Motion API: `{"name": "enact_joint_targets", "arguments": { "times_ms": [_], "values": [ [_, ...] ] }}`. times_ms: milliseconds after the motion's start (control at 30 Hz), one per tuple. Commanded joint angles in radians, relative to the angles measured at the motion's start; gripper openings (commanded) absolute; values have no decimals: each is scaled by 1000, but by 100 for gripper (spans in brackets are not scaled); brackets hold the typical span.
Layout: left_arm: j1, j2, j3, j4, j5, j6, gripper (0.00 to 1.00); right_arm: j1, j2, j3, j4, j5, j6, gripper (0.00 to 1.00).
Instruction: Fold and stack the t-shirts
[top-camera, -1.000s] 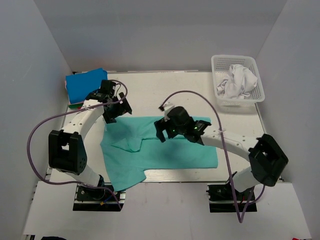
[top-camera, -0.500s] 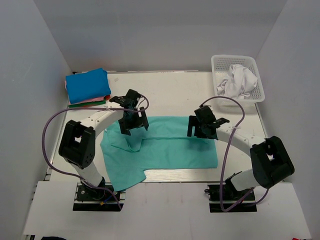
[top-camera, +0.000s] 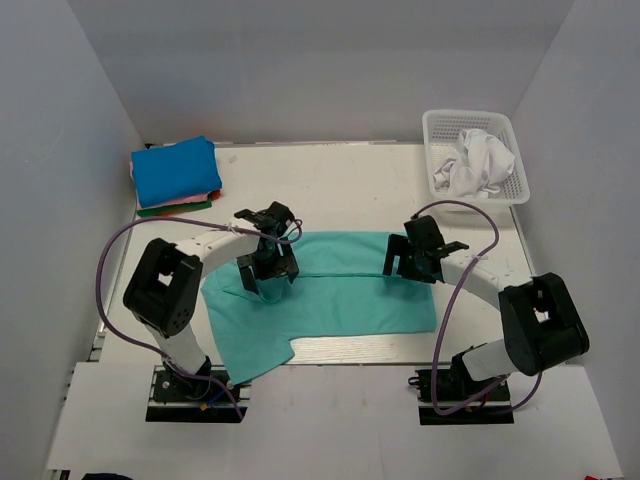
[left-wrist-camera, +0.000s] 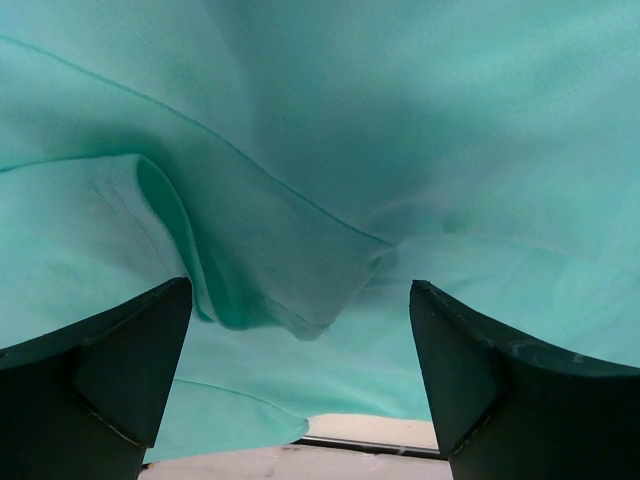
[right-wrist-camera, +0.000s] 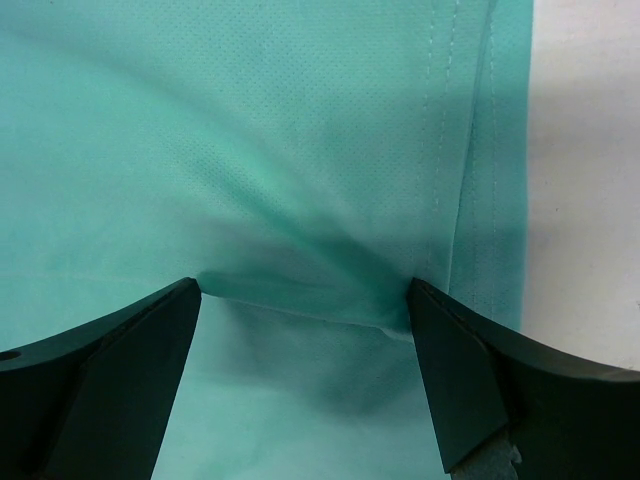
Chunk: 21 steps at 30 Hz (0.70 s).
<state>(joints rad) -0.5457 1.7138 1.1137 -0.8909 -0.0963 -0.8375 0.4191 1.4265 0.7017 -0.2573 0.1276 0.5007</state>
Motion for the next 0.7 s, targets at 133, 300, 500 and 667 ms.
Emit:
{"name": "enact_joint_targets", "arguments": {
  "times_ms": [133,300,500,667],
  "values": [
    [-25,-46,-32,-190,-97,-127,100,-45,11,-80,16,-37,-21,90],
    [0,-175,-142,-260,-135,-213,100,-72,-3,-96,15,-34,-17,90],
    [0,-213,-178,-341,-108,-270,100,-103,-26,-96,-2,-31,-33,90],
    [0,-313,-120,-305,-120,-298,100,-112,-43,-91,0,-51,-53,90]
  ]
}}
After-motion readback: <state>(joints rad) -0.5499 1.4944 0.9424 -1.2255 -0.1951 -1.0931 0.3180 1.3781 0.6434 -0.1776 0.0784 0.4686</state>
